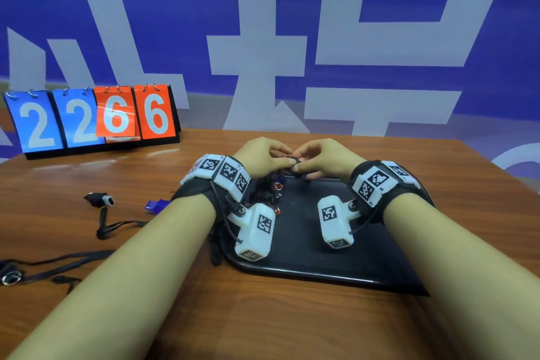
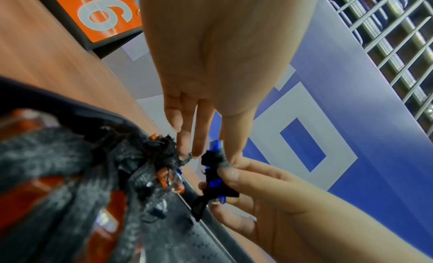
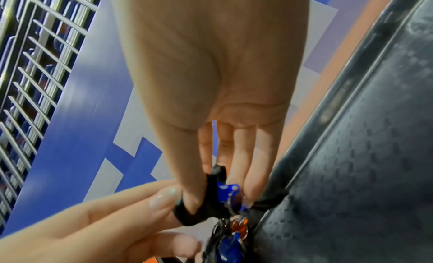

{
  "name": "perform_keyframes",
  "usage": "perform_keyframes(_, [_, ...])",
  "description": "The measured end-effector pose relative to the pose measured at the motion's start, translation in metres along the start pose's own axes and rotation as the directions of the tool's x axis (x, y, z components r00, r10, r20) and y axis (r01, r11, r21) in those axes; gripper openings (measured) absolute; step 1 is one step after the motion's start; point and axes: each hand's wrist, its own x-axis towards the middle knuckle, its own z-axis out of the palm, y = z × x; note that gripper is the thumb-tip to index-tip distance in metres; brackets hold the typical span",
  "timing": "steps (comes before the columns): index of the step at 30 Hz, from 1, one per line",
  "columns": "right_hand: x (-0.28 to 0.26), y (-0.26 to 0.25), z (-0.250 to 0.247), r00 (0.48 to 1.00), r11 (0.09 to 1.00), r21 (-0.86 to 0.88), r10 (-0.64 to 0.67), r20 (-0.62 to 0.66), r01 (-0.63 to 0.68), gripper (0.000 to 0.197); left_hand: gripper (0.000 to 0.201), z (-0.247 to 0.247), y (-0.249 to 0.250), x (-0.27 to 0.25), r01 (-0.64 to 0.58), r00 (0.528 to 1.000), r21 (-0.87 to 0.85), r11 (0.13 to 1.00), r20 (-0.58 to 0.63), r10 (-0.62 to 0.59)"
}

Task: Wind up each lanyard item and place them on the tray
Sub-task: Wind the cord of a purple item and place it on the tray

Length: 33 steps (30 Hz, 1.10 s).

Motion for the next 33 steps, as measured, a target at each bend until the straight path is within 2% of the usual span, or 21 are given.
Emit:
perform_keyframes(5, [-0.006,0.0,0.003,0.997,0.99,0.134,-0.047,0.056,0.039,0.024,0.024,-0.003,-0.004,0.003,0.006,0.994,0.002,1.0,-0.111,-0.005])
perform_keyframes(9, [-0.008,0.004,0.001,0.996,0.933,0.36,-0.041,0.075,0.011,0.03,0.021,-0.006,-0.006,0.004,0.035,0.986,-0.116,0.993,-0.159,-0.054])
perform_keyframes(11, [-0.009,0.006,-0.002,0.994,0.936,0.35,-0.064,0.092,0.028,0.044,0.021,-0.006,-0.006,0.003,0.025,0.981,-0.202,0.979,-0.182,-0.062])
perform_keyframes(13, [-0.011,0.009,-0.004,0.994,0.958,0.28,-0.088,0.071,0.065,0.049,0.022,-0.005,-0.005,0.003,0.027,0.98,-0.297,0.954,-0.179,-0.083])
perform_keyframes(16, [-0.013,0.01,-0.004,0.994,0.975,0.199,-0.107,0.04,0.097,0.037,0.025,-0.004,-0.003,0.0,0.072,0.989,-0.44,0.895,-0.083,-0.12])
perform_keyframes(18, [-0.013,0.011,-0.003,0.992,0.977,0.176,-0.124,0.03,0.117,0.03,0.034,-0.004,-0.004,0.001,0.09,0.994,-0.46,0.883,-0.018,-0.11])
perform_keyframes(22, [-0.015,0.011,-0.004,0.992,0.971,0.209,-0.125,0.022,0.118,0.016,0.083,-0.009,-0.006,-0.002,0.074,0.997,-0.431,0.9,0.06,-0.053])
perform_keyframes(23, [-0.015,0.011,-0.005,0.993,0.975,0.19,-0.119,0.018,0.113,0.014,0.089,-0.01,-0.007,-0.002,0.064,0.996,-0.423,0.904,0.088,-0.03])
perform_keyframes(24, [-0.015,0.012,-0.005,0.994,0.979,0.177,-0.108,0.018,0.103,0.012,0.086,-0.011,-0.007,-0.003,0.057,0.993,-0.419,0.906,0.12,-0.007])
perform_keyframes(28, [-0.016,0.014,-0.007,0.991,0.971,0.234,-0.069,0.118,0.04,0.014,0.038,-0.013,-0.004,-0.011,0.038,0.981,-0.313,0.949,0.192,0.024])
perform_keyframes(31, [-0.018,0.009,-0.01,0.992,0.984,0.17,-0.071,0.105,0.052,0.023,0.025,-0.01,0.0,-0.012,0.024,0.983,-0.185,0.982,0.184,0.011])
perform_keyframes(33, [-0.02,0.004,-0.008,0.995,0.989,0.12,-0.09,0.046,0.084,0.023,0.024,-0.009,0.001,-0.011,0.013,0.99,-0.128,0.992,0.14,0.005])
